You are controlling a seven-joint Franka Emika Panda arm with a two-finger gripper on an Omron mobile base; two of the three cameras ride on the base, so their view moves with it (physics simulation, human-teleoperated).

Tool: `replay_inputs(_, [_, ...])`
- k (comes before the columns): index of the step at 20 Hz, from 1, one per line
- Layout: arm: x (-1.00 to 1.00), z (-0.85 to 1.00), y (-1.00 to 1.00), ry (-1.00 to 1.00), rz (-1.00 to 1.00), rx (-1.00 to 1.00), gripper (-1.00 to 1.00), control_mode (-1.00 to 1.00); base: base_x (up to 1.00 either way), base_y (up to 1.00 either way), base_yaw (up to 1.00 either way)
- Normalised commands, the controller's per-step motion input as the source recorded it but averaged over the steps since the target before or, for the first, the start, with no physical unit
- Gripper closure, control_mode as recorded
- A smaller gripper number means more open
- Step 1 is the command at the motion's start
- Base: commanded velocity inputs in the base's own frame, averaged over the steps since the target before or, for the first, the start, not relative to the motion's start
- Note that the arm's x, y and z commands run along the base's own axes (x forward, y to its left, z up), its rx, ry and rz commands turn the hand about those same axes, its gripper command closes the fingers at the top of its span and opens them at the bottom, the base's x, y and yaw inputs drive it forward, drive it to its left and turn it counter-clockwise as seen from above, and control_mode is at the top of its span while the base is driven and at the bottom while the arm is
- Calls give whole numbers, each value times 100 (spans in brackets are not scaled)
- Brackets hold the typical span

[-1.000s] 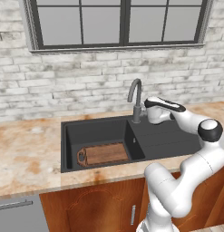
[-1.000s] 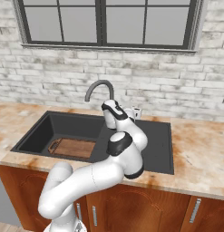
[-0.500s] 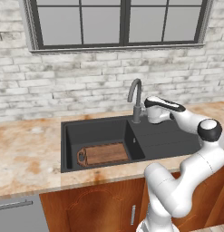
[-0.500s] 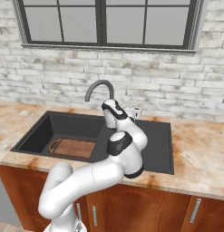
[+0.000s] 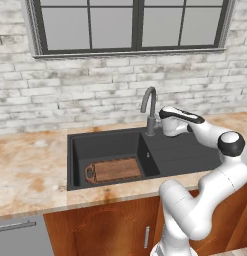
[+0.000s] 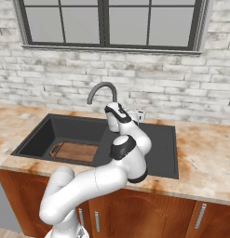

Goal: Turn on the sink faucet with hot water and rinse the cutting board for ten seconds, then turn off the faucet. Push the cutting board to reach the water if necessary.

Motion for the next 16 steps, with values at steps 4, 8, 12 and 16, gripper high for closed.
replay_inputs(4, [0,-4,-4,0,0,0,-100,-100,0,0,0])
replay_inputs(8, [0,-1,-9,0,0,0,-100,-100,0,0,0])
replay_inputs(12, [0,0,-16,0,0,0,-100,-100,0,0,0])
replay_inputs(16, [0,0,-19,0,0,0,-100,-100,0,0,0])
